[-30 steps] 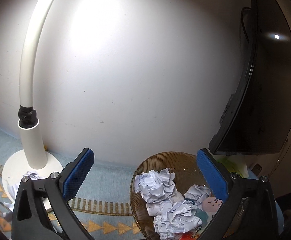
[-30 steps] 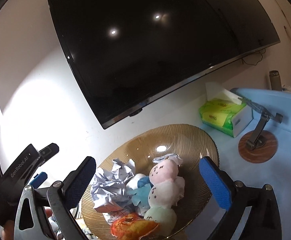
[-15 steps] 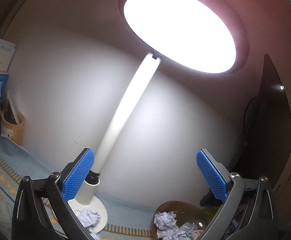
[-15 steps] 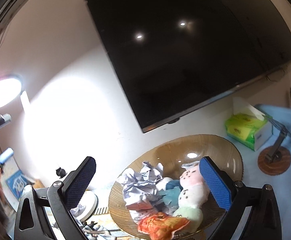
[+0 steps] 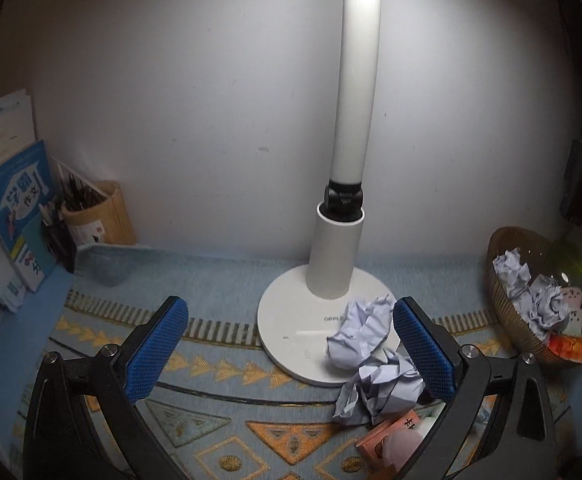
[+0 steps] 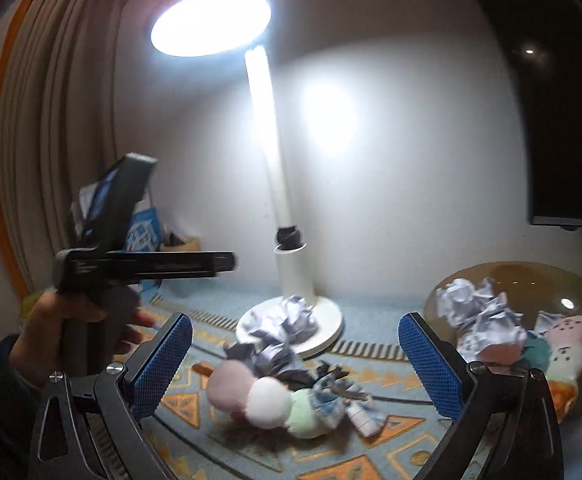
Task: Organize objects
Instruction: 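Withdraw both open tools from the bowl back over the rug, then grasp a paper ball with the left tool while the right tool grasps the stacked plush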
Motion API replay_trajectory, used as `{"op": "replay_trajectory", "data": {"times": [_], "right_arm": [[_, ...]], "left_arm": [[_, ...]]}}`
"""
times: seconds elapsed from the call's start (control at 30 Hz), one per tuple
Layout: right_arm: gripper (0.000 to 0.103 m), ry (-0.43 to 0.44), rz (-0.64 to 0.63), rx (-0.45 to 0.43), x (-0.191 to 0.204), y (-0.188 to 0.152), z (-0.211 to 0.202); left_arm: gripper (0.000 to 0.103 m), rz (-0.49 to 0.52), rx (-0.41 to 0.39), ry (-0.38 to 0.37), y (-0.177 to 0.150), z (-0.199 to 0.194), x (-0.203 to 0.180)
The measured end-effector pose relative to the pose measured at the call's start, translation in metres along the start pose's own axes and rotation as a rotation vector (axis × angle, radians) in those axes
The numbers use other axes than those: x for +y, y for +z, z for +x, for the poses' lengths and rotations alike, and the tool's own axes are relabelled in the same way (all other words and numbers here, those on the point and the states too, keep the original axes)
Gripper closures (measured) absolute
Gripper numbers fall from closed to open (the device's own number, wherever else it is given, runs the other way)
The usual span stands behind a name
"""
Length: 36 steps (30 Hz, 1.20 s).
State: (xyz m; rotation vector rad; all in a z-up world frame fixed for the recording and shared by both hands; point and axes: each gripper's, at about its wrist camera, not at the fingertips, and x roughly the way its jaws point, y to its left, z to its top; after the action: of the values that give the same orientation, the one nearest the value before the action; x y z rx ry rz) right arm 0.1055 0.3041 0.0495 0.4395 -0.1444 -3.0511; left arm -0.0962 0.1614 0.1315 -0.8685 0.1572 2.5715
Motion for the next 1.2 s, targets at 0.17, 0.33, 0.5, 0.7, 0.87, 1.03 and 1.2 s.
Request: {"op": "replay_trajectory", "data": {"times": [0.17, 0.33, 0.5, 0.7, 0.87, 1.03, 1.2], "right_arm": [[0.0, 0.026, -0.169, 0.177, 0.049, -0.027, 0.034], [0.0, 0.042, -0.221, 0.288, 0.061, -0.042, 0.059], [0.0, 0.077, -0.093, 0.379, 0.034, -0.041, 0.083], [0.001, 0.183, 0.05, 0.427, 0.013, -0.042, 0.094], [0.047, 0.295, 0.115, 0.419, 0.021, -0.042, 0.086], [0.063, 0.299, 0.046, 0.386, 0.041, -0.036, 0.075], [0.056, 0.248, -0.017, 0.368, 0.051, -0.044, 0.07]], "left_arm": [[0.0, 0.059, 0.167, -0.1, -0.023, 0.034, -0.015], [0.0, 0.11, 0.188, -0.133, -0.031, 0.035, -0.034], [0.0, 0.064, 0.241, -0.193, -0.035, 0.04, -0.037], [0.0, 0.054, 0.276, -0.269, -0.036, 0.044, -0.032], [0.035, -0.008, 0.202, -0.305, -0.031, 0.039, -0.014], [0.054, -0.072, 0.231, -0.378, -0.031, 0.045, -0.001], [0.054, -0.05, 0.27, -0.391, -0.034, 0.052, -0.001]]}}
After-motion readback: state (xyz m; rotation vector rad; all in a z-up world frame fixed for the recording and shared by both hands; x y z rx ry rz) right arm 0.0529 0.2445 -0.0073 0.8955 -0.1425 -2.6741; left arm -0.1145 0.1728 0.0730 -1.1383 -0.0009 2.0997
